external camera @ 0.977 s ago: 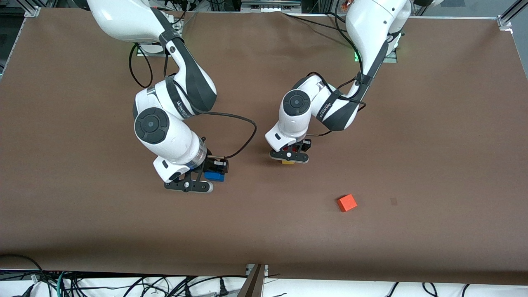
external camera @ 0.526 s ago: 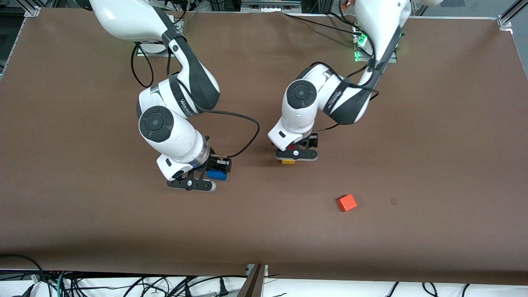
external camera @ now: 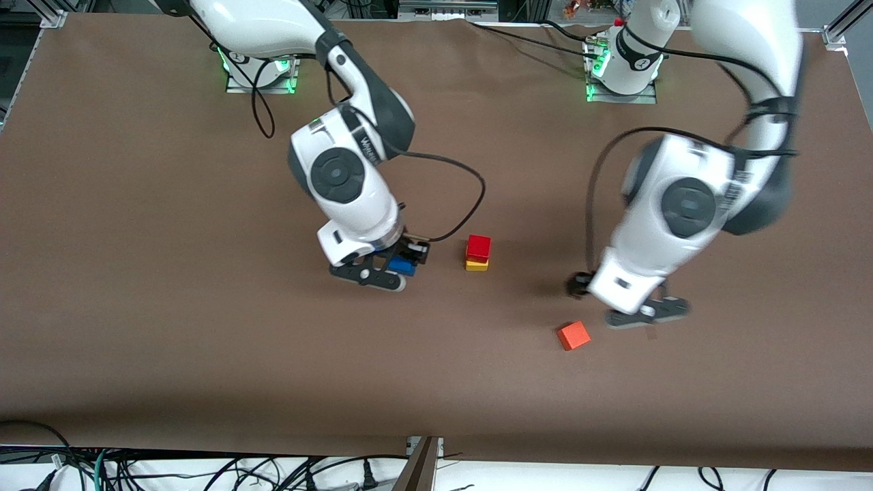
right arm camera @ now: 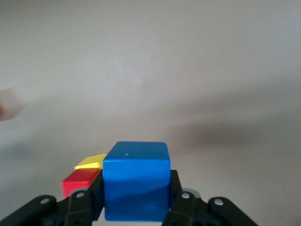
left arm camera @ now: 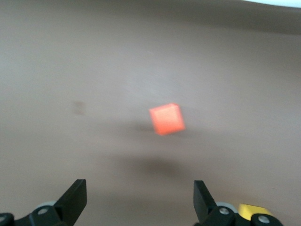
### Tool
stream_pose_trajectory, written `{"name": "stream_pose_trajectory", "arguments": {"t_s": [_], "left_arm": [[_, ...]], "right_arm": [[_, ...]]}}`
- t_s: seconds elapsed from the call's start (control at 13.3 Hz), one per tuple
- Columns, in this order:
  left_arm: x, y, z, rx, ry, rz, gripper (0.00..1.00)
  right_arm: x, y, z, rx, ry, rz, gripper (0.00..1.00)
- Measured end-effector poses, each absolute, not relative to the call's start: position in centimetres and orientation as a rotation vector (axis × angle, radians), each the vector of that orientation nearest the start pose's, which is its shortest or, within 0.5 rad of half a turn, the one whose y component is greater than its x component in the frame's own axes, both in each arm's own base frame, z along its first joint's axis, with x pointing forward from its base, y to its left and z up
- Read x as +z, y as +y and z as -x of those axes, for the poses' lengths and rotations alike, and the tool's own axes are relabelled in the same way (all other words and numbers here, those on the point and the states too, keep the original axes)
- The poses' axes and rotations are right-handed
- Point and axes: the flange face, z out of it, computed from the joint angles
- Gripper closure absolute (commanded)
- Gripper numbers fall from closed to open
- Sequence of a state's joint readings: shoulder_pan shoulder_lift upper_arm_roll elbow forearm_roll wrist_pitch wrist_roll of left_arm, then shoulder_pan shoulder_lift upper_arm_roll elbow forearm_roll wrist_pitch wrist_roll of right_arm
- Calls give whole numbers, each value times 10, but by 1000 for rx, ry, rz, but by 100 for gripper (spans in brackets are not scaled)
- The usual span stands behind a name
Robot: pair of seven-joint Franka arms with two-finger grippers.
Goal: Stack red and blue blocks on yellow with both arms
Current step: 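Open the left gripper and withdraw while the right gripper carries blue over, then lower the blue cube onto the red cube with the right gripper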
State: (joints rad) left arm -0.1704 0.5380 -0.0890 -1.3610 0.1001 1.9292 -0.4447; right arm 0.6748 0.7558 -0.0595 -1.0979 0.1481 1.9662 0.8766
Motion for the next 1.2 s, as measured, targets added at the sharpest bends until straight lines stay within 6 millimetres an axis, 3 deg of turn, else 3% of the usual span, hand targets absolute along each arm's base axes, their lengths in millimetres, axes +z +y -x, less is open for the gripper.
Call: {"name": "stream_pose_trajectory", "arguments": {"t_s": [0.15, 0.38, 0.75, 0.98, 1.2], "left_arm": [[424, -104, -704, -72, -200, 3096, 0], [449, -51, -697, -5, -136, 3084, 0], [546, 14, -647, 28, -95, 3099, 0], [576, 32, -612, 55, -92, 3127, 0], [567, 33, -604, 113, -95, 3127, 0]], "right_arm": [[373, 500, -591, -48, 476, 2926, 63], [357, 545, -563, -105, 457, 2894, 63], [333, 580, -545, -163, 393, 2907, 63], [326, 590, -536, -185, 359, 2927, 60], [320, 594, -532, -201, 334, 2948, 58]]}}
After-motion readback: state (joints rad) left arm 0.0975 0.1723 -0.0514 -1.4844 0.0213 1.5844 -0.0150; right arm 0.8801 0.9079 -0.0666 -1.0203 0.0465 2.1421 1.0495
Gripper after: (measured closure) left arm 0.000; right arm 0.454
